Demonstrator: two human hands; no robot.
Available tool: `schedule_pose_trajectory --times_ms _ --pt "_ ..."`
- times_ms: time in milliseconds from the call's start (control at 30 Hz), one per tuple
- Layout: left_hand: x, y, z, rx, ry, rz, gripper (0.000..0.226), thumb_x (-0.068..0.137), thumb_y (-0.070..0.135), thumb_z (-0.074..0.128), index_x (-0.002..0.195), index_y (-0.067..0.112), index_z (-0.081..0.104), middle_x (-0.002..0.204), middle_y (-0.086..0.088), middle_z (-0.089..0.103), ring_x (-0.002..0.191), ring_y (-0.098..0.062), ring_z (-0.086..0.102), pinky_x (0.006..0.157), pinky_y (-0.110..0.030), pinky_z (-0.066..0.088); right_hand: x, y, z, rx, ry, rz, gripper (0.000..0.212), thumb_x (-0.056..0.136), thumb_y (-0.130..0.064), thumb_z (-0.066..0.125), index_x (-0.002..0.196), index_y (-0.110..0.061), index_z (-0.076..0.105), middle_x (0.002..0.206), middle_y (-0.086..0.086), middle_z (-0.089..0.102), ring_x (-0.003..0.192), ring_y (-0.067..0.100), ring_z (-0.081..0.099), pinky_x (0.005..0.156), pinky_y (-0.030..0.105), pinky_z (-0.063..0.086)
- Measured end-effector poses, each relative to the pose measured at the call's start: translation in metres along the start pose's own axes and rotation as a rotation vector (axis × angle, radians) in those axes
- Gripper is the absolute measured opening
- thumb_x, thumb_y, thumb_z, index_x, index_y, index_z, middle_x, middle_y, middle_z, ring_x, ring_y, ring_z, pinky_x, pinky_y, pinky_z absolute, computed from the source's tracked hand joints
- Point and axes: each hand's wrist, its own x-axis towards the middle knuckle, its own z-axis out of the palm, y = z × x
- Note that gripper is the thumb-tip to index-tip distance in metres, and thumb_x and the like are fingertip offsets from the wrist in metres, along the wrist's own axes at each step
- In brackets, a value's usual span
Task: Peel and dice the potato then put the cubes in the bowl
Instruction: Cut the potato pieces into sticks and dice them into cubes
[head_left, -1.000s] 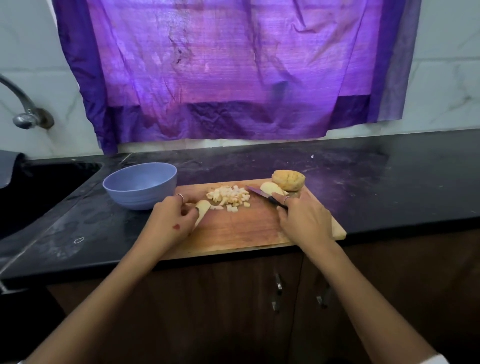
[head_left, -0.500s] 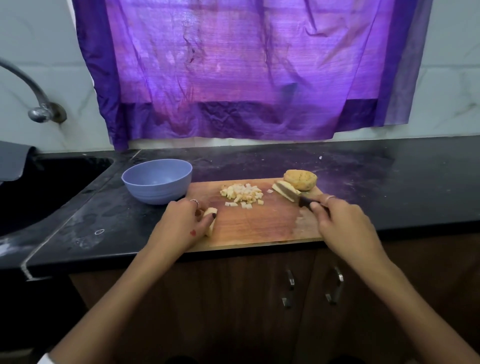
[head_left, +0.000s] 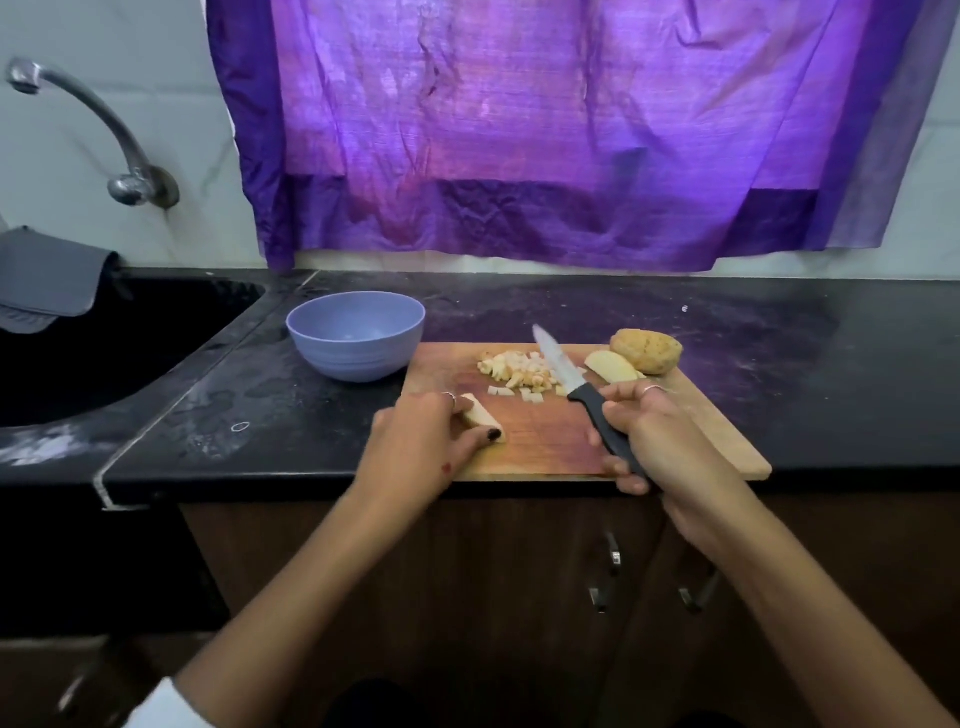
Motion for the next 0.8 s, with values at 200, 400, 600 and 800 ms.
schedule_pose_trajectory --times_ms 200,400,600,800 --pt "-0.009 0.01 0.018 -0.058 0.222 -0.052 0.045 0.089 0.055 0.056 0.122 0.025 0.062 0.119 0.008 0.06 0.112 -0.014 0.051 0.096 -0.036 0.034 0.017 -0.03 0.027 -1.024 0.015 -0.172 0.034 0.101 -0.036 0.038 0.117 -0.015 0.059 0.096 0.004 0.058 0.085 0.019 0.053 0.07 0.031 0.044" --pt "-0.012 0.012 0.019 -0.099 0.279 -0.061 0.036 0.087 0.055 0.059 0.102 0.023 0.066 0.1 0.007 0.061 0.098 -0.014 0.054 0.085 -0.034 0.037 0.026 -0.048 0.052 -1.222 -0.004 -0.245 0.028 0.097 -0.03 0.048 0.122 -0.033 0.06 0.108 -0.002 0.064 0.091 0.02 0.06 0.07 0.03 0.048" --pt "-0.013 0.014 0.017 -0.096 0.262 -0.082 0.035 0.088 0.053 0.058 0.102 0.022 0.067 0.103 0.005 0.06 0.1 -0.016 0.054 0.086 -0.033 0.033 0.032 -0.04 0.059 -1.354 0.01 -0.293 0.03 0.095 -0.03 0.05 0.123 -0.032 0.059 0.109 0.0 0.063 0.09 0.024 0.059 0.063 0.03 0.045" --pt "-0.013 0.014 0.017 -0.109 0.232 -0.106 0.039 0.087 0.054 0.058 0.106 0.021 0.066 0.106 0.005 0.058 0.103 -0.016 0.053 0.089 -0.035 0.034 0.026 -0.05 0.055 -1.417 -0.04 -0.366 0.031 0.097 -0.026 0.047 0.124 -0.032 0.059 0.101 0.001 0.059 0.075 0.021 0.051 0.06 0.028 0.04"
